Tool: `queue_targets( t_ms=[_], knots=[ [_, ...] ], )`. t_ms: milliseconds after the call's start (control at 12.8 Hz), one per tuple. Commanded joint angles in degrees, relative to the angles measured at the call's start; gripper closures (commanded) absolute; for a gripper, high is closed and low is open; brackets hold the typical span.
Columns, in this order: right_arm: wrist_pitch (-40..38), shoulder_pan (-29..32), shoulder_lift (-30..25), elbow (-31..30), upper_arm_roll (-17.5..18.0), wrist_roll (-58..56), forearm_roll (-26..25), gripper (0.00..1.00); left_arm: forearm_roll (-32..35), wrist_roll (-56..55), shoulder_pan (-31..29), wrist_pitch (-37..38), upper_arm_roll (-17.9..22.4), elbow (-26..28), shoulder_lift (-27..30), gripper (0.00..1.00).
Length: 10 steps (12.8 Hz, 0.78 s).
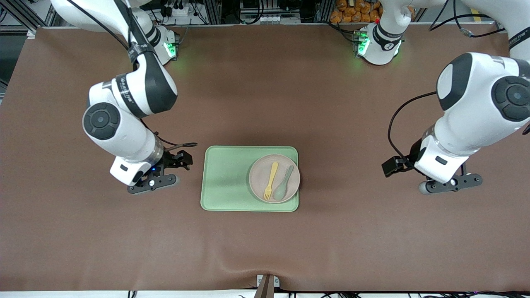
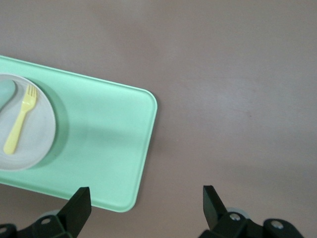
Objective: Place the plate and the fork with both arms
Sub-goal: 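Release the plate with the left gripper while the right gripper approaches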
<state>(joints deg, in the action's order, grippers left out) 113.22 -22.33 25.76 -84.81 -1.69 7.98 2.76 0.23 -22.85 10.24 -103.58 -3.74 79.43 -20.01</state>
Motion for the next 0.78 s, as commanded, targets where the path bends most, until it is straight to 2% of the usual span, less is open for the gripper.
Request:
queue_targets(
  t_ms=[0,313,548,705],
  knots=[
    [5.41,-3.41,3.67,1.23,-0.24,6.67,-0.04,0.00,1.26,-0.53,-0.13,2.85,1.10,1.17,2.96,0.00],
    [14.64,-6.85,9.29,2.01,-0.24,13.11,-0.12,0.00,1.18,0.61,-1.89,7.34,1.19,1.17,5.85,0.00],
    [18.78,-7.81,13.08,3.16,-0.24,13.12,-0.12,0.00,1.18,1.84,-1.89,12.59,4.52,1.17,9.80,0.00],
    [19.67,-9.13,14.13,3.16,-0.24,13.20,-0.04,0.00,1.09,7.45,-1.89,15.77,5.32,1.70,12.01,0.00]
  ],
)
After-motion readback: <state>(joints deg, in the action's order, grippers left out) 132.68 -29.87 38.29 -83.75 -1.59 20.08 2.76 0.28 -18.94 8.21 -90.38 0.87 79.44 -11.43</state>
